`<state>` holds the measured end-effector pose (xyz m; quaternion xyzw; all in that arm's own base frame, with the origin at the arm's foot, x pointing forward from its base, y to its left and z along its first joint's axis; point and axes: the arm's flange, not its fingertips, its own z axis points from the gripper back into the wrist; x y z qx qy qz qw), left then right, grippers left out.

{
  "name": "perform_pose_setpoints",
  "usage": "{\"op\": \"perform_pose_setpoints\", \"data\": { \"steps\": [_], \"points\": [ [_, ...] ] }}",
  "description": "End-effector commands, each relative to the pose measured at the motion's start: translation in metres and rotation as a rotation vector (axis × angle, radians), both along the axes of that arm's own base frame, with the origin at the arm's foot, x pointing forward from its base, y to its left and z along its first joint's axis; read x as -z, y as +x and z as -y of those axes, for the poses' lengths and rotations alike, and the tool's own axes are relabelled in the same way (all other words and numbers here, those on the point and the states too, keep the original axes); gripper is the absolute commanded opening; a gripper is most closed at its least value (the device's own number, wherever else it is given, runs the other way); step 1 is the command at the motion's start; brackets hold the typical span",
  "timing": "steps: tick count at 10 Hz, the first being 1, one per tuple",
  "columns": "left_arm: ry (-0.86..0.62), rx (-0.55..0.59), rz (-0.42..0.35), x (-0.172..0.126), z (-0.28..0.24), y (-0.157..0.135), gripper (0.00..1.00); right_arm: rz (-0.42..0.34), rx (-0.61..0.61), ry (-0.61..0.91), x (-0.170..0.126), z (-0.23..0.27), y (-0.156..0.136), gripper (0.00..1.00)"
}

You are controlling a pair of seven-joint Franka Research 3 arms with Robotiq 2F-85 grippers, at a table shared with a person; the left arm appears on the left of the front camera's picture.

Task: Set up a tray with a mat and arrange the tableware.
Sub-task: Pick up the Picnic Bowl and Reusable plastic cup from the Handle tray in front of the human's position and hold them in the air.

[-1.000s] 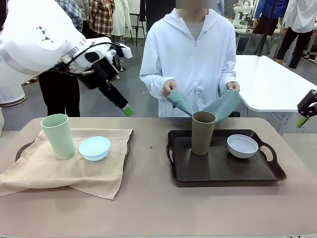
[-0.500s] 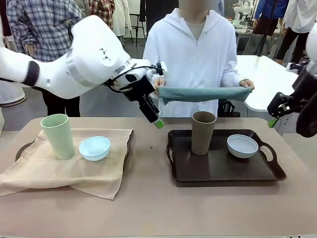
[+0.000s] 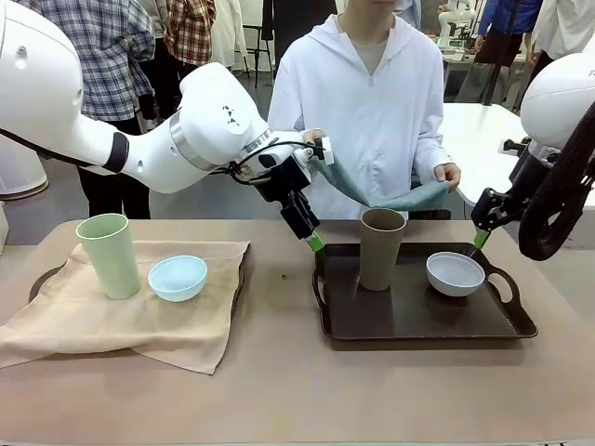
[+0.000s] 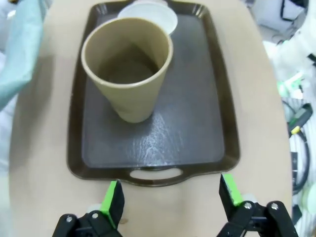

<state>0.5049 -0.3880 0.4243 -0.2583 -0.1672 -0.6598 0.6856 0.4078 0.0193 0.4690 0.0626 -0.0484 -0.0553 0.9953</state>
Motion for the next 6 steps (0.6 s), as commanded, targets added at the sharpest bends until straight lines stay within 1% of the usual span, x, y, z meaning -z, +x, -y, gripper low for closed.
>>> {"op": "perform_pose_setpoints", "data": {
  "steps": [1,2,3,4,5,6],
  "points": [
    [0.014,-0.010,0.017,0.004,0.001,0.003,1.00,-0.004,-0.006,0.000,-0.003,0.000,-0.008,0.87],
    [0.014,-0.010,0.017,0.004,0.001,0.003,1.00,-0.004,-0.006,0.000,-0.003,0.000,-0.008,0.87],
    [0.014,-0.010,0.017,0.004,0.001,0.003,1.00,-0.001,0.000,0.000,-0.001,0.000,-0.001,0.87],
    [0.001,0.000,0.003,0.000,-0.001,0.000,1.00,-0.060,0.040,0.034,0.011,0.004,0.023,0.87],
    [-0.036,0.079,0.004,0.006,0.008,-0.001,1.00,-0.077,0.037,0.045,0.022,0.001,0.037,0.87],
    [-0.073,0.119,-0.006,0.019,0.017,0.005,1.00,-0.102,0.011,0.007,0.035,0.000,0.045,0.87]
  ]
}}
